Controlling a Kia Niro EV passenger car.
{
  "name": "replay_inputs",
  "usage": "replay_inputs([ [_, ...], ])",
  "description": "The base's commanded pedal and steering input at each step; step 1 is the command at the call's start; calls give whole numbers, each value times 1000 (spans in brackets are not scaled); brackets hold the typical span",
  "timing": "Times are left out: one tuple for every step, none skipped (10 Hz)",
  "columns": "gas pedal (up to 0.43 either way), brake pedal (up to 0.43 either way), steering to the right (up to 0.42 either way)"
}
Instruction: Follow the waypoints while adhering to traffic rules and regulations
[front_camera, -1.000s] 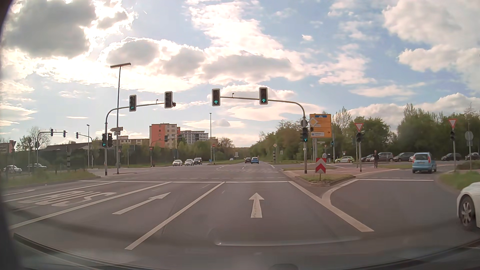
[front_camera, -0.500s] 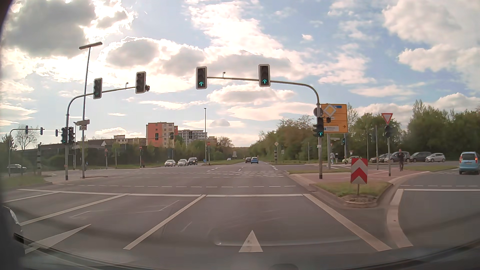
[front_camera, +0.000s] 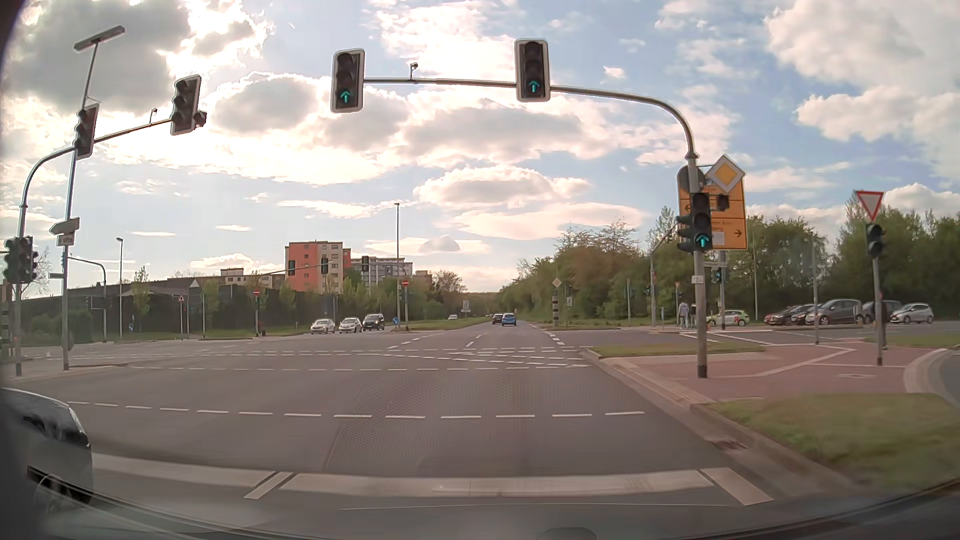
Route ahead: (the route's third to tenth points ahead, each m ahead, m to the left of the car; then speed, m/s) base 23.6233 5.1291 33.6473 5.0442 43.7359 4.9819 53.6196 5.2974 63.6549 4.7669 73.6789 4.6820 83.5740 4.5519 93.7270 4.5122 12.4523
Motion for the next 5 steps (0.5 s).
replay_inputs([
  [110, 0, -1],
  [110, 0, -1],
  [110, 0, -1],
  [110, 0, -1],
  [110, 0, -1],
])
